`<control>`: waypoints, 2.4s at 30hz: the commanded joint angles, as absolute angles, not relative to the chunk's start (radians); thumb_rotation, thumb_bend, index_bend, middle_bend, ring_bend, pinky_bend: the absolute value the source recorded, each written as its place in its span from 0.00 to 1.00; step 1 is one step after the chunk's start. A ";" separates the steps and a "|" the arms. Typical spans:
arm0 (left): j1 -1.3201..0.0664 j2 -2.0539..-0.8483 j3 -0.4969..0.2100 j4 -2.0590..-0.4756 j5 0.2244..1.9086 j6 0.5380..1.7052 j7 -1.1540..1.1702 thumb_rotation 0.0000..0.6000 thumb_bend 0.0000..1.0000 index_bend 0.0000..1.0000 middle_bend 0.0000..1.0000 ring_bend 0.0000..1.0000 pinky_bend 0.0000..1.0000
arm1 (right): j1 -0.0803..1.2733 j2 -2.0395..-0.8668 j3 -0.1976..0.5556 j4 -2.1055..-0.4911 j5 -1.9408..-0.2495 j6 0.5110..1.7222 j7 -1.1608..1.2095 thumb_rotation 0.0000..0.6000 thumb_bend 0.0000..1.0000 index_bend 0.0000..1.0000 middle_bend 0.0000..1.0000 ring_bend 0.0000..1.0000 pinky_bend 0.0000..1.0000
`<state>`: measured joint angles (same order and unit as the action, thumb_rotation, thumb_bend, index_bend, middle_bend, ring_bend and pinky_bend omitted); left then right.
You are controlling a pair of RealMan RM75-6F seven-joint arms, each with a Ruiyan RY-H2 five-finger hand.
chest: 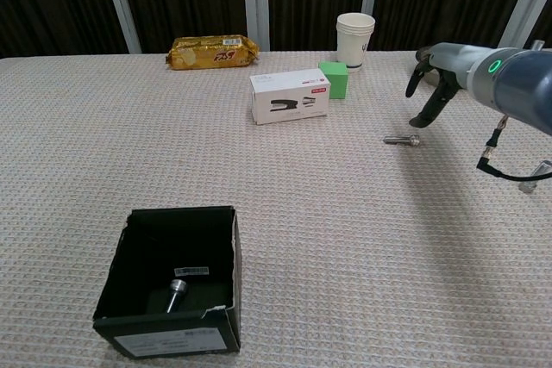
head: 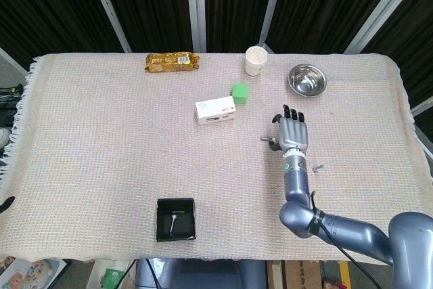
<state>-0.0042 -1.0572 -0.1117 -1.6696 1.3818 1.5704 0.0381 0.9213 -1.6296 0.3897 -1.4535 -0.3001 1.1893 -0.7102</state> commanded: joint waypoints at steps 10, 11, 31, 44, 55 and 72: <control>-0.002 -1.052 -0.113 -1.669 1.378 1.570 0.028 1.00 0.04 0.05 0.01 0.00 0.12 | 0.937 -1.726 0.398 -1.322 -0.294 1.158 -0.702 1.00 0.28 0.39 0.00 0.00 0.00; -0.002 -1.052 -0.113 -1.669 1.378 1.570 0.027 1.00 0.04 0.05 0.01 0.00 0.12 | 0.937 -1.731 0.398 -1.316 -0.295 1.155 -0.700 1.00 0.28 0.40 0.00 0.00 0.00; 0.005 -1.042 -0.116 -1.665 1.373 1.577 0.004 1.00 0.04 0.05 0.01 0.00 0.12 | 0.923 -1.814 0.420 -1.181 -0.336 1.097 -0.657 1.00 0.28 0.49 0.00 0.00 0.00; 0.007 -1.042 -0.115 -1.669 1.371 1.579 0.012 1.00 0.04 0.05 0.01 0.00 0.12 | 0.916 -1.830 0.430 -1.141 -0.347 1.064 -0.647 1.00 0.28 0.53 0.00 0.00 0.00; 0.007 -1.043 -0.117 -1.669 1.366 1.577 0.016 1.00 0.04 0.05 0.01 0.00 0.13 | 0.914 -1.846 0.443 -1.107 -0.361 1.037 -0.627 1.00 0.28 0.56 0.00 0.00 0.00; 0.008 -1.044 -0.119 -1.669 1.364 1.579 0.019 1.00 0.04 0.05 0.00 0.00 0.13 | 0.920 -1.869 0.461 -1.065 -0.364 1.022 -0.643 1.00 0.31 0.59 0.00 0.00 0.00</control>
<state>0.0076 -1.0436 -0.1185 -1.6691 1.3642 1.5789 0.0191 0.9200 -1.8687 0.4607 -1.0657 -0.3636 1.0220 -0.6429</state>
